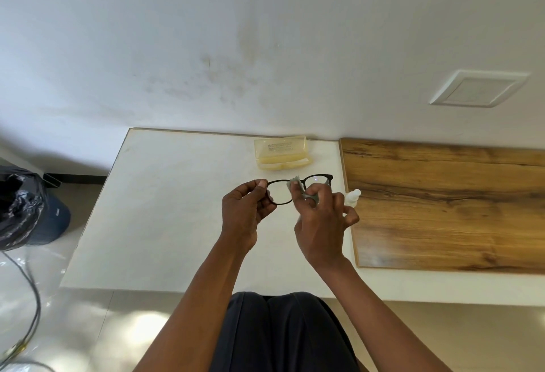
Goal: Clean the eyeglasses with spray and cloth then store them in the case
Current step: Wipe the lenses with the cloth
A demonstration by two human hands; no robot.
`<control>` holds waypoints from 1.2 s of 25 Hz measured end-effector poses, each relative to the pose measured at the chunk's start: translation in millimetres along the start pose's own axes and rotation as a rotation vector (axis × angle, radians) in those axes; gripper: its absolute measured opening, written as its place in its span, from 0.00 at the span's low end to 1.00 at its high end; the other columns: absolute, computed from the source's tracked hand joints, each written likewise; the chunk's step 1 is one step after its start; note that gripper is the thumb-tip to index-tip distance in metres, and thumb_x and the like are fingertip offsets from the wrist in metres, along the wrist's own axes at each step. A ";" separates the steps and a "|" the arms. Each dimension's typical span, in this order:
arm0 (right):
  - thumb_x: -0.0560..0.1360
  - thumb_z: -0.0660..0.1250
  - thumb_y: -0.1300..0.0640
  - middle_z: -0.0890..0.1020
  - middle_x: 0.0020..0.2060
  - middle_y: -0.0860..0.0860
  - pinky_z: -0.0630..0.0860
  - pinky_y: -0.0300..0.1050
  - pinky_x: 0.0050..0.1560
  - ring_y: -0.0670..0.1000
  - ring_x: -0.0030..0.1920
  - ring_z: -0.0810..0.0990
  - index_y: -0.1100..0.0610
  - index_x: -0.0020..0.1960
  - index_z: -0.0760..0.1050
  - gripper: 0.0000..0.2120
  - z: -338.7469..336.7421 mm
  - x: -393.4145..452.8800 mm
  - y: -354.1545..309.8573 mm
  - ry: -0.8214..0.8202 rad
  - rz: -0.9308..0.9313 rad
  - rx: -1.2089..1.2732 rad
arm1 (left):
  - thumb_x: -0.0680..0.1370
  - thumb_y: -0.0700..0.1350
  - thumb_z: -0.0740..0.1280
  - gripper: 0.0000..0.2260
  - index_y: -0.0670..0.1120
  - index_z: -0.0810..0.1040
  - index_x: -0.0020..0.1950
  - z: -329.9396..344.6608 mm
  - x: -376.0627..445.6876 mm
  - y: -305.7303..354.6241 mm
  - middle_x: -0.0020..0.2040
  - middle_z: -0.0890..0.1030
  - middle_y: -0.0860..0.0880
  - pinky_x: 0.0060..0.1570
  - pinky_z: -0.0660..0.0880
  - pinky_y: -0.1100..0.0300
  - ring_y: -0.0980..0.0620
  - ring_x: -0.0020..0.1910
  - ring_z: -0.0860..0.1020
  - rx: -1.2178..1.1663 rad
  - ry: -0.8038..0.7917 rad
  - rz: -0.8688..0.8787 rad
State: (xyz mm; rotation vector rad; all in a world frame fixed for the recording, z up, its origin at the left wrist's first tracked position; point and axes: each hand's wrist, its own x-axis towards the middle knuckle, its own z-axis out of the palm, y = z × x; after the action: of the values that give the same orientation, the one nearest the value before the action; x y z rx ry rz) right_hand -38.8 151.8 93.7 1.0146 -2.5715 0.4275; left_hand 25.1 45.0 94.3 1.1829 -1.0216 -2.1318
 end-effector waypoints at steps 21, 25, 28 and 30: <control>0.66 0.67 0.71 0.76 0.49 0.58 0.56 0.51 0.44 0.60 0.50 0.72 0.50 0.66 0.71 0.32 -4.8 2.6 19.7 -0.140 0.152 0.138 | 0.74 0.35 0.68 0.02 0.41 0.79 0.45 -1.3 -4.0 -2.0 0.27 0.76 0.49 0.36 0.80 0.61 0.51 0.31 0.75 -0.020 0.033 0.026; 0.59 0.72 0.74 0.78 0.44 0.58 0.58 0.52 0.41 0.60 0.43 0.76 0.52 0.64 0.74 0.36 -6.0 -5.3 21.2 -0.123 0.098 0.057 | 0.74 0.35 0.68 0.03 0.42 0.79 0.44 -4.8 -3.2 -2.6 0.26 0.77 0.50 0.38 0.81 0.60 0.51 0.31 0.75 -0.018 0.032 0.019; 0.59 0.72 0.74 0.78 0.44 0.58 0.58 0.52 0.41 0.60 0.43 0.76 0.53 0.64 0.74 0.36 -5.2 -3.1 26.5 -0.089 0.137 0.048 | 0.74 0.35 0.68 0.03 0.42 0.79 0.44 -6.6 -1.6 -1.5 0.26 0.77 0.50 0.37 0.80 0.60 0.52 0.30 0.75 -0.027 0.014 0.008; 0.60 0.70 0.74 0.77 0.44 0.58 0.58 0.52 0.42 0.60 0.43 0.76 0.52 0.64 0.74 0.36 -3.4 3.6 28.4 -0.068 0.152 0.055 | 0.74 0.35 0.67 0.03 0.42 0.79 0.44 -7.0 -1.4 -1.4 0.27 0.77 0.50 0.36 0.80 0.61 0.52 0.30 0.75 -0.027 0.004 0.001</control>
State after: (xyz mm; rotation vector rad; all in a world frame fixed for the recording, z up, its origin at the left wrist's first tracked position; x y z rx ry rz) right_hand -60.4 170.9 93.9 0.8682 -2.7227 0.5141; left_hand 31.7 44.3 91.4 1.1731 -0.9887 -2.1352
